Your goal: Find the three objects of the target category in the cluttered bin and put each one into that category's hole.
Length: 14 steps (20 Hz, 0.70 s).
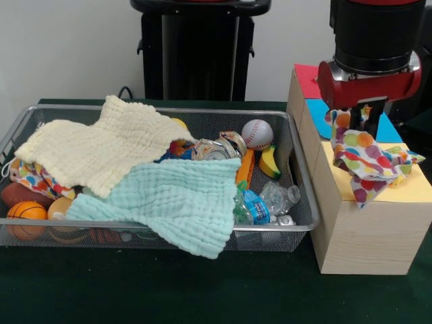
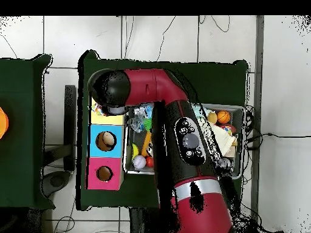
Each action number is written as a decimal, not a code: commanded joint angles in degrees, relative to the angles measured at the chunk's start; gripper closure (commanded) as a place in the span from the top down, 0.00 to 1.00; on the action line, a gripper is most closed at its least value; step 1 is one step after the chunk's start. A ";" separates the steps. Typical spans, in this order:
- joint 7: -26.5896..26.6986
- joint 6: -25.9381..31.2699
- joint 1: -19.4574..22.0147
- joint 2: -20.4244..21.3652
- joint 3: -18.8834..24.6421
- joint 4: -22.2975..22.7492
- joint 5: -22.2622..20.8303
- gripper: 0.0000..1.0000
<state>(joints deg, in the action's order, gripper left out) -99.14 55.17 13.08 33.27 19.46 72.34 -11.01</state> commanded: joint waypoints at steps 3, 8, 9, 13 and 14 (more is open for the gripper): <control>0.65 -1.89 -0.10 -2.06 0.37 7.53 -2.80 0.00; -0.58 -2.68 -1.24 -3.22 0.54 6.50 -2.82 0.00; -0.77 -3.07 -1.41 -3.53 0.65 6.20 -2.76 0.00; -1.94 -3.68 -2.26 -4.41 1.02 5.13 -2.07 0.00; -2.07 -3.66 -2.41 -4.50 1.08 4.93 -1.91 0.00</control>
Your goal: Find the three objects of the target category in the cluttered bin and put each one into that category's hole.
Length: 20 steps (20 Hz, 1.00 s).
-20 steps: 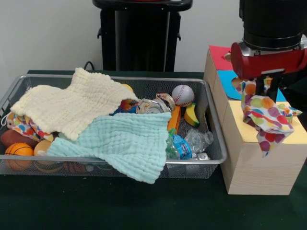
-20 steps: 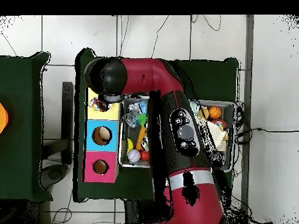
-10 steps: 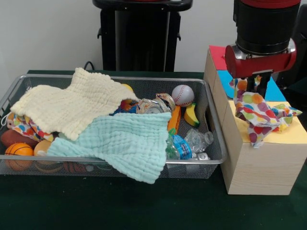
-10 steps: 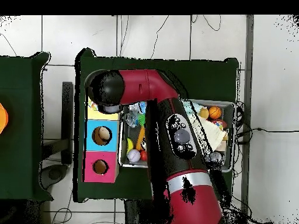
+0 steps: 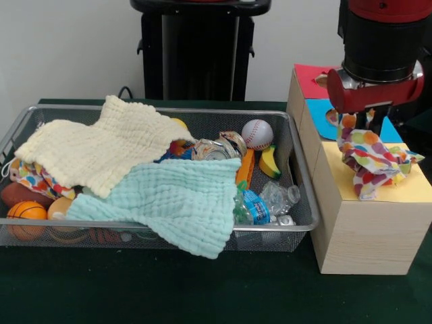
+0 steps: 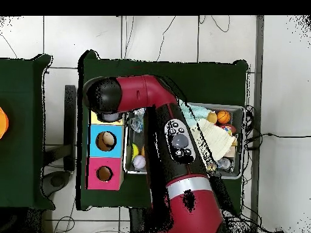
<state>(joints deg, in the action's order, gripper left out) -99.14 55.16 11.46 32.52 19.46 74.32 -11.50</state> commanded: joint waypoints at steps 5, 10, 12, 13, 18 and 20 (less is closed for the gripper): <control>-3.57 -3.18 -2.42 -5.21 0.79 0.46 -1.06 0.00; -3.48 -3.61 -2.30 -6.14 0.29 -0.40 -1.13 0.00; -3.03 -3.89 -1.95 -6.69 0.25 -0.56 -1.17 0.00; -2.57 -3.95 -1.90 -7.53 0.13 -1.39 -1.55 0.00; -3.24 -5.25 -2.49 -10.58 -0.25 -4.39 -2.03 0.00; -3.32 -5.18 -2.57 -10.98 -0.28 -5.04 -1.95 0.00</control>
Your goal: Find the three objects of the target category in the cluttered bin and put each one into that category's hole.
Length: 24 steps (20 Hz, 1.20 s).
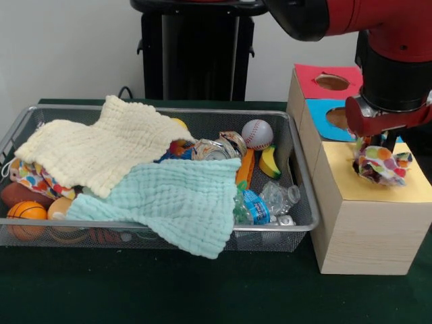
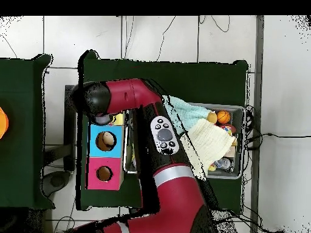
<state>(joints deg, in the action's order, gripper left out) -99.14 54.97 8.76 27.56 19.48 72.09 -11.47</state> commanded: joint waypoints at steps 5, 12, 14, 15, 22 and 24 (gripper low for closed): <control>-2.98 -4.41 0.55 -5.82 -0.23 -3.15 -1.70 0.00; -3.39 -4.12 0.11 -8.74 -1.32 -6.76 -2.76 0.00; -3.47 -4.79 -0.22 -10.14 -1.70 -7.90 -3.41 0.00; -3.58 -5.17 -0.37 -10.78 -1.91 -8.26 -3.65 0.00; -4.68 -11.17 -1.41 -16.57 -3.44 -10.47 -5.39 0.00; -4.89 -12.53 -1.73 -17.95 -3.96 -11.10 -5.49 0.00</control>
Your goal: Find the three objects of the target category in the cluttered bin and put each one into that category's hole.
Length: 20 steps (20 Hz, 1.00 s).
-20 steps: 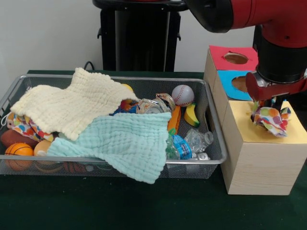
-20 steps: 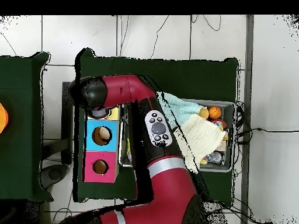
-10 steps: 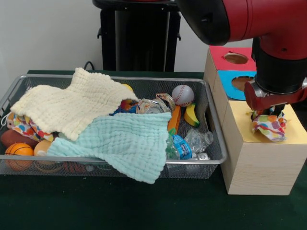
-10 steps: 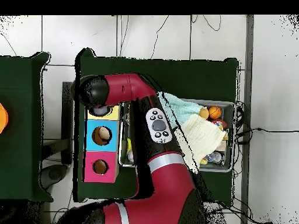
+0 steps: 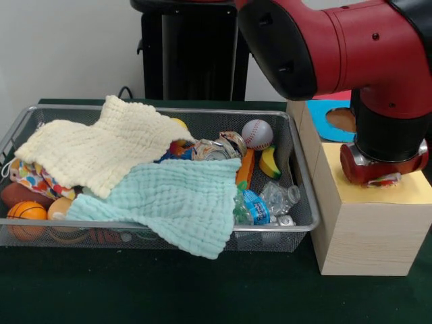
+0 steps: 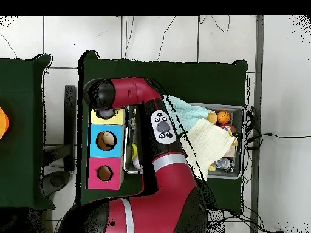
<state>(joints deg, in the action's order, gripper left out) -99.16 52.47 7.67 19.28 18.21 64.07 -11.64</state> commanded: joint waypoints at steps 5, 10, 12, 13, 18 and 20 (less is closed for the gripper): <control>-4.93 -11.31 -0.60 -10.93 -2.89 -3.47 -5.02 0.00; -4.71 -10.34 -0.73 -10.70 -3.12 -3.64 -4.26 0.00; -4.54 -9.59 -0.75 -10.31 -3.21 -3.62 -3.96 0.00; -4.58 -9.34 -0.78 -9.90 -3.30 -3.29 -3.83 0.00; -4.73 -8.74 -0.99 -9.33 -3.70 -3.19 -3.75 0.00; -4.68 -8.82 -1.02 -9.05 -3.80 -2.95 -3.84 0.00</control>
<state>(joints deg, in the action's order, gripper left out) -99.14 52.56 5.69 18.78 15.80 62.06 -11.70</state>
